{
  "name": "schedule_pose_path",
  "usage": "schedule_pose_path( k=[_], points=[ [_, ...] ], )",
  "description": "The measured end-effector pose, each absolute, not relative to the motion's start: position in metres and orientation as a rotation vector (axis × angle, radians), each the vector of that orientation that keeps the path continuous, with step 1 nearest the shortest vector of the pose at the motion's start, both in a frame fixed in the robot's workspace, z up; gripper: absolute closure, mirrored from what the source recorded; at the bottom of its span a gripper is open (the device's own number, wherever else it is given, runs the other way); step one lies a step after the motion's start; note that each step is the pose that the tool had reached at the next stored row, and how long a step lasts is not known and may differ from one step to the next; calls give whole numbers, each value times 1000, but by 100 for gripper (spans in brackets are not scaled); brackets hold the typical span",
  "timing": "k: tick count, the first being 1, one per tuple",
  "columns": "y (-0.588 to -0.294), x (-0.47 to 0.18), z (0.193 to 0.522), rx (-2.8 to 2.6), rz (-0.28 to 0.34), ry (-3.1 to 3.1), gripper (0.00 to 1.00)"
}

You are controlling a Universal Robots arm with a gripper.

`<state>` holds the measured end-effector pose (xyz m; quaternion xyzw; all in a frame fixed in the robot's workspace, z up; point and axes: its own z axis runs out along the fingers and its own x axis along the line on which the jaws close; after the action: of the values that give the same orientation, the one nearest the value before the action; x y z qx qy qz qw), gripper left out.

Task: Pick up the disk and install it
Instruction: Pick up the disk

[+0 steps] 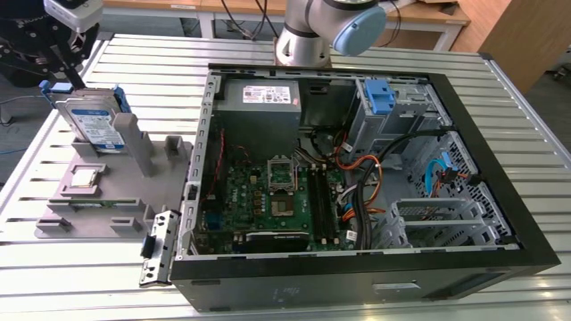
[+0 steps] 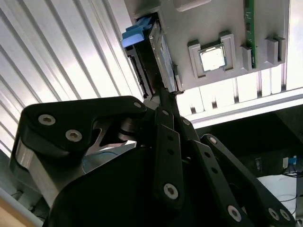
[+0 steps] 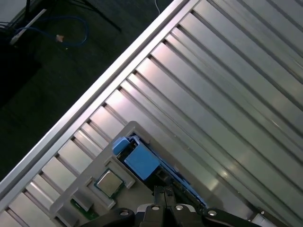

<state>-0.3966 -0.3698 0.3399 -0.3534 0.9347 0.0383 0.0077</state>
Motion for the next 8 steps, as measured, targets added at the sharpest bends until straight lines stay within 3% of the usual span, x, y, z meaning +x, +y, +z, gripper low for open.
schedule_pose_path(
  k=[8],
  points=[
    [-370,-397,340,-1250,125,2866,90]
  ],
)
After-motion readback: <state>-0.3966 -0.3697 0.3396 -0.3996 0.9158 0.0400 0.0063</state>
